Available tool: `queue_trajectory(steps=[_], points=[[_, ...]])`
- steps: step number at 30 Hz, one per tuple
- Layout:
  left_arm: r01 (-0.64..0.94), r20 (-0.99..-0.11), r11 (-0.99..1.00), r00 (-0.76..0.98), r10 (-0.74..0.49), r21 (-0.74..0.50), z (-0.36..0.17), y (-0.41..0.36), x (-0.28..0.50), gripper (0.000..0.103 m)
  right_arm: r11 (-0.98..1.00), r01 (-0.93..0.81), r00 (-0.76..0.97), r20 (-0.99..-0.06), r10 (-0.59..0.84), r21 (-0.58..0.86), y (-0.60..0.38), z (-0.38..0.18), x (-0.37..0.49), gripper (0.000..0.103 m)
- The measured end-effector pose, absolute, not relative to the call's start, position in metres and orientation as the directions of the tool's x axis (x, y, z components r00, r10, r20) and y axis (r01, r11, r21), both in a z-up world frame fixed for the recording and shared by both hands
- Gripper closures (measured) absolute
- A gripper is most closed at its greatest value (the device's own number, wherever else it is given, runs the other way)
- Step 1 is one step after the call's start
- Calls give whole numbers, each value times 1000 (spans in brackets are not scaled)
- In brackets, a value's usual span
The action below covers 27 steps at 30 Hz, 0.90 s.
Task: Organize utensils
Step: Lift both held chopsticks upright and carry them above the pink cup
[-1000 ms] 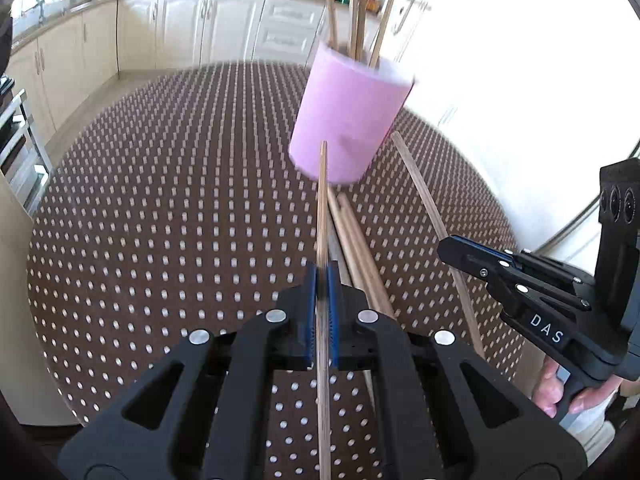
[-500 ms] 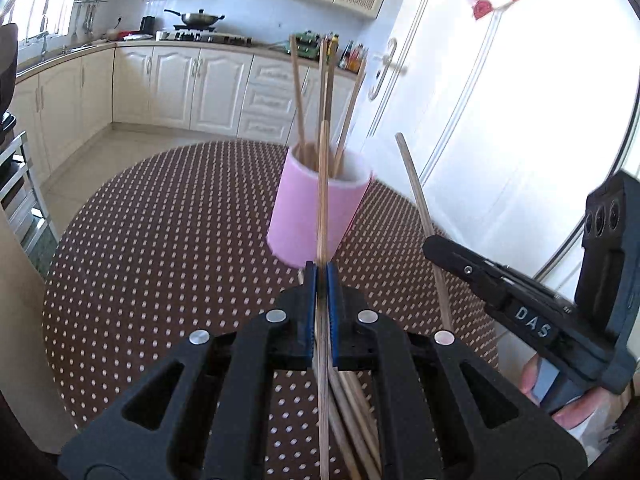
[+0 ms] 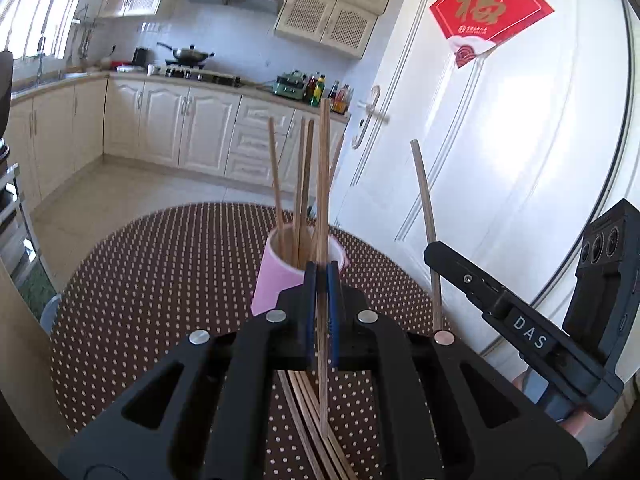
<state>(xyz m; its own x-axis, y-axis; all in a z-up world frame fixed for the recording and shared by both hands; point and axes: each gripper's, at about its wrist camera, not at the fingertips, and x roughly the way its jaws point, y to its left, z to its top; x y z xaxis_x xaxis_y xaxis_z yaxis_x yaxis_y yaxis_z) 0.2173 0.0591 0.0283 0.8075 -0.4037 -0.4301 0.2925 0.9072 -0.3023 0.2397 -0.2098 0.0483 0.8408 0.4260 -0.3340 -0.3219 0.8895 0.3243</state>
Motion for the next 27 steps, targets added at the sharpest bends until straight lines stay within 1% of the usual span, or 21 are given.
queue_trajectory(steps=[11, 19, 22, 27], points=[[309, -360, 913, 847, -391, -265, 62, 50, 221, 97, 891, -339, 881, -231, 414, 303, -209, 77, 250, 99], [275, -301, 934, 892, -336, -227, 85, 45, 230, 97, 892, -348, 915, -102, 390, 290, -203, 95, 258, 99], [266, -281, 939, 904, -321, -218, 90, 45, 233, 97, 883, -359, 915, -71, 397, 303, -203, 96, 266, 99], [249, -245, 948, 924, -294, -197, 97, 41, 241, 97, 905, -338, 938, 16, 346, 259, -198, 92, 270, 99]])
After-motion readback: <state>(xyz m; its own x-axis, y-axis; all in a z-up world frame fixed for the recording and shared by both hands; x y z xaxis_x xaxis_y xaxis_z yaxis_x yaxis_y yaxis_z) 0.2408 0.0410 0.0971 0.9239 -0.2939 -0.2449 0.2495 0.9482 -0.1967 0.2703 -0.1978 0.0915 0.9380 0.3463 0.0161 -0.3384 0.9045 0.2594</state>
